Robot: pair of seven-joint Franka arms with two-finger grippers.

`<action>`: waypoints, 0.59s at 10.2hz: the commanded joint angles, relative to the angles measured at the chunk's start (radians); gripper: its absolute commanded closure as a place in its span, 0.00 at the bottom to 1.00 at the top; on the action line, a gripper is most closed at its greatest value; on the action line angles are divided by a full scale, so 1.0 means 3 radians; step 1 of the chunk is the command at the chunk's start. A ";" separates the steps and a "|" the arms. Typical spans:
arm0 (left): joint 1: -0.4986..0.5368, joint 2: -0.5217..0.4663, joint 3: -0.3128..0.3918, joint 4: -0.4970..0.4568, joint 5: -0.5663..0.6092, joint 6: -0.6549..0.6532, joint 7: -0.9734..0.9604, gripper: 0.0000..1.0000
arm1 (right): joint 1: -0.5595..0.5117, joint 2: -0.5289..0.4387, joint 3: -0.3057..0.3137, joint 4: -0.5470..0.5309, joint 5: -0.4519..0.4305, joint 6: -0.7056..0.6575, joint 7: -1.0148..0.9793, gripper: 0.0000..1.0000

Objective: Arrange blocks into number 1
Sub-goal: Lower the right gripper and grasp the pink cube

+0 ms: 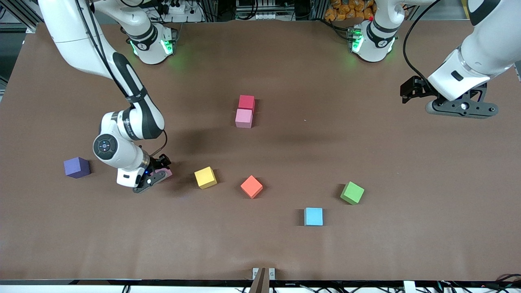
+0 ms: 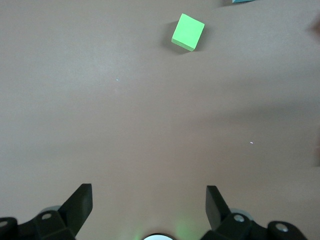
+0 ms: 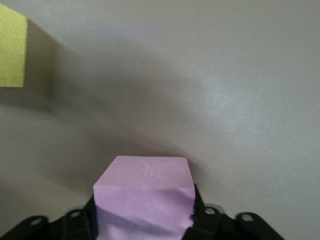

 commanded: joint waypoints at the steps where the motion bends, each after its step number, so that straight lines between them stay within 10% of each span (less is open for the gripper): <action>1: 0.0036 0.0012 -0.0015 0.0040 -0.0072 -0.0071 0.0064 0.00 | 0.0125 -0.0184 -0.0032 -0.0016 -0.0082 -0.0214 0.0198 1.00; 6: 0.0021 0.0018 -0.0015 0.0034 -0.0072 -0.0066 0.0064 0.00 | 0.0237 -0.0430 0.0334 0.0315 -0.0072 -0.1054 0.1754 1.00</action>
